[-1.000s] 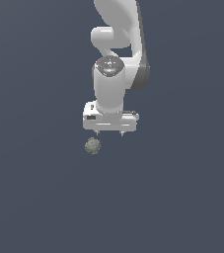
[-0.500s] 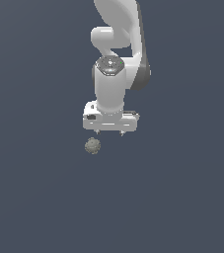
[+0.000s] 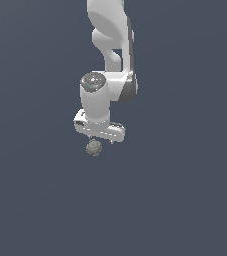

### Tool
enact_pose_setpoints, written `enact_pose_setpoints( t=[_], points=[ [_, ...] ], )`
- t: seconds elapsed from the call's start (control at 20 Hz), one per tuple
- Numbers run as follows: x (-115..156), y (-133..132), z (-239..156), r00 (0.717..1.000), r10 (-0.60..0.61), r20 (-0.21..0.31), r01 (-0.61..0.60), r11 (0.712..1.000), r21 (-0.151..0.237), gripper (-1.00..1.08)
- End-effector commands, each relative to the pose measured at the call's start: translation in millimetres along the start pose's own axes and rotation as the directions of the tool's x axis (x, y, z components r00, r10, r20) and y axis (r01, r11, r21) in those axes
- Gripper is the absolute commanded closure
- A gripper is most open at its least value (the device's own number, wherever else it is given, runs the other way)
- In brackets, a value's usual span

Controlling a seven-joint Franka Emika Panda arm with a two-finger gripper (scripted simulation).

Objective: Pick up the object and move it to a goal position.

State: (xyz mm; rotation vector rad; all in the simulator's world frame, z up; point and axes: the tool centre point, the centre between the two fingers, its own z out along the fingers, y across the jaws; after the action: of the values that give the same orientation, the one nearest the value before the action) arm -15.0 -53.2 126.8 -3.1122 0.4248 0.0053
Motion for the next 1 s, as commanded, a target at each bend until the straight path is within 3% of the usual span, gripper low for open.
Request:
enact_pose_setpoints(
  t=[0.0,0.35,0.95],
  points=[
    [0.8,16.9,14.9,0.997,0.077,-0.001,-0.077,0.997,0.002,-0.92],
    [0.6,42.5,36.2,0.982,0.19,-0.003,-0.19,0.982,0.001,-0.92],
    [-0.5,43.6,63.5,0.981,0.192,-0.003,-0.192,0.981,0.0,-0.92]
  ],
)
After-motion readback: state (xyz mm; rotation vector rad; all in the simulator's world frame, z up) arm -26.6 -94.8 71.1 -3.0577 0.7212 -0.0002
